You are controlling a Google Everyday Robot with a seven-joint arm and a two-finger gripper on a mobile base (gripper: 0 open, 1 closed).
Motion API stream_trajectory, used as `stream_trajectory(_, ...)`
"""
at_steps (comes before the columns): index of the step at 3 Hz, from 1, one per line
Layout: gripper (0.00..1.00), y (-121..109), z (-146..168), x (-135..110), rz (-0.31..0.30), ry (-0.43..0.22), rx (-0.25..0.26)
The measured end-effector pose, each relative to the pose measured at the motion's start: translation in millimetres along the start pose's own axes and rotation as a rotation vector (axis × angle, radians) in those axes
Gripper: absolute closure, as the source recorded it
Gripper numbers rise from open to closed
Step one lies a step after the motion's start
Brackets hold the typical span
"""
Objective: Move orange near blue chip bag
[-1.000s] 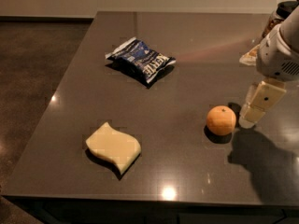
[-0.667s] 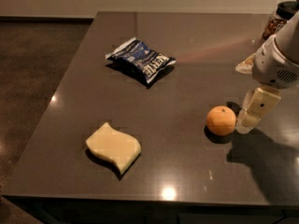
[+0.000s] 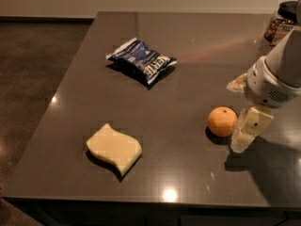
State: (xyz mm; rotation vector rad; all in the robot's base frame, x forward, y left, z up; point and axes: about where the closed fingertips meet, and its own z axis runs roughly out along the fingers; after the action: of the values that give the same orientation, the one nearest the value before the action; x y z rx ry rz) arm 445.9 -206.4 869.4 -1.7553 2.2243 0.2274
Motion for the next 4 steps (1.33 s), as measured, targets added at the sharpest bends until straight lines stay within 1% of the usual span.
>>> stream_trajectory(1, 0.17, 10, 13, -6, -0.015, -0.012, -0.031)
stream_trajectory(2, 0.39, 11, 18, -11, -0.021, -0.021, -0.040)
stream_trajectory(3, 0.62, 8, 17, -20, -0.024, -0.032, -0.038)
stream_trajectory(4, 0.86, -5, 14, -42, -0.033, -0.023, -0.030)
